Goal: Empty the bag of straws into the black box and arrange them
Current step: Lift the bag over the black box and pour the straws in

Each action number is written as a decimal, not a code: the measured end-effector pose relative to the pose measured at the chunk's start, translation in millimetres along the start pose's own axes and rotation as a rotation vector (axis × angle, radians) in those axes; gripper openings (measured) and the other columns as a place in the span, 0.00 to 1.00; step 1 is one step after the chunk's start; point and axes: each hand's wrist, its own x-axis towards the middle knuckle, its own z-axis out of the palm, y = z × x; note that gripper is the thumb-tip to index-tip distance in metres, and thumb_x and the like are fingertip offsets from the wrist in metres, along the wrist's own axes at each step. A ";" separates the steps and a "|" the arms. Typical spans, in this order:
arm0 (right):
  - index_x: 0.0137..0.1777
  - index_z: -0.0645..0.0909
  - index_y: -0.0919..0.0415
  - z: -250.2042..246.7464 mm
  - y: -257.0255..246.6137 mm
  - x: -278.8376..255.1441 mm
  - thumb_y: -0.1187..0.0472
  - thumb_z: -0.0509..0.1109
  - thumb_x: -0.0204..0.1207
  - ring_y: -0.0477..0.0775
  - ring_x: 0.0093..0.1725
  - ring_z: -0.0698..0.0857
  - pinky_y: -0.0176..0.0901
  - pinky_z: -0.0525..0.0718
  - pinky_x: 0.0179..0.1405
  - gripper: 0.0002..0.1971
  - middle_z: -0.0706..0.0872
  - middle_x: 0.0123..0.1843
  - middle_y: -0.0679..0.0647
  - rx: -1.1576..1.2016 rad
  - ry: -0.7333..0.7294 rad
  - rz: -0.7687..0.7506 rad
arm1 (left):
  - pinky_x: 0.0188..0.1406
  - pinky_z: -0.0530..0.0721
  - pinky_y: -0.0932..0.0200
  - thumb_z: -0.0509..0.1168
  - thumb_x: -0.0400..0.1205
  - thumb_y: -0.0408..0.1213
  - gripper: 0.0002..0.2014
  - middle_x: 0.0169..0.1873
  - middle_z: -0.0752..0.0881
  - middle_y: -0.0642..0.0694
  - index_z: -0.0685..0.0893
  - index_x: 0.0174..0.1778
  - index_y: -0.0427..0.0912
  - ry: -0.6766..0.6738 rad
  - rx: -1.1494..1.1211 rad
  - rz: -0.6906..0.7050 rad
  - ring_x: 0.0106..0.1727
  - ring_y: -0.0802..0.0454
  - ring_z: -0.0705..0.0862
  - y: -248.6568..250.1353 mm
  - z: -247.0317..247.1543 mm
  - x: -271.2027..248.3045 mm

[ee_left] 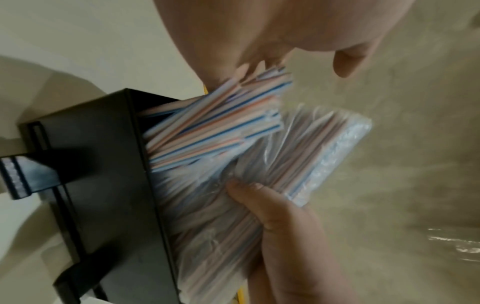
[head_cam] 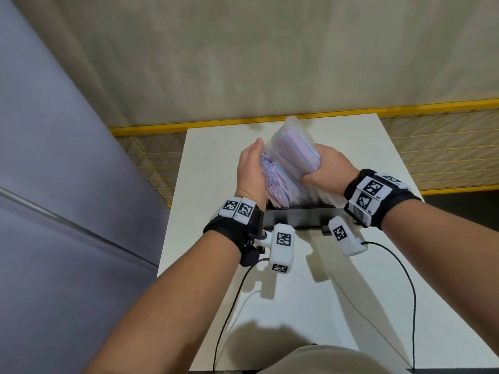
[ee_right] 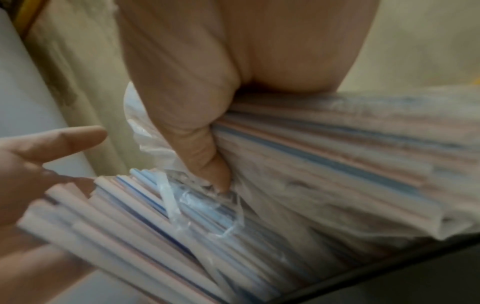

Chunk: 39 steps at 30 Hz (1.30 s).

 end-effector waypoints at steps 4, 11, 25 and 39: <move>0.50 0.77 0.56 -6.8 9.2 -1.7 0.66 0.78 0.65 0.63 0.47 0.83 0.46 0.77 0.43 0.16 0.84 0.47 0.58 0.098 0.077 0.027 | 0.73 0.82 0.35 0.70 0.74 0.61 0.29 0.67 0.86 0.40 0.81 0.68 0.50 0.018 0.003 -0.033 0.68 0.40 0.87 7.4 -2.9 2.2; 0.50 0.78 0.55 -13.2 16.3 -6.2 0.68 0.79 0.64 0.61 0.47 0.83 0.44 0.75 0.44 0.18 0.85 0.46 0.56 0.103 0.078 0.003 | 0.51 0.86 0.48 0.62 0.87 0.59 0.25 0.58 0.91 0.41 0.81 0.71 0.42 0.028 -0.055 -0.174 0.52 0.44 0.92 3.2 -26.3 2.5; 0.52 0.80 0.59 -11.9 -2.1 -9.9 0.67 0.76 0.65 0.63 0.47 0.84 0.46 0.81 0.41 0.15 0.86 0.47 0.60 0.014 0.022 -0.039 | 0.66 0.84 0.39 0.64 0.86 0.59 0.32 0.65 0.88 0.34 0.81 0.72 0.33 -0.089 -0.155 -0.186 0.64 0.34 0.88 12.4 -18.9 0.7; 0.48 0.77 0.57 -27.3 -3.6 -16.9 0.67 0.74 0.66 0.63 0.44 0.83 0.46 0.80 0.40 0.13 0.85 0.44 0.59 -0.070 0.072 -0.064 | 0.72 0.83 0.36 0.56 0.89 0.63 0.31 0.65 0.89 0.34 0.82 0.70 0.38 0.001 0.080 -0.204 0.65 0.36 0.88 1.0 -42.6 7.8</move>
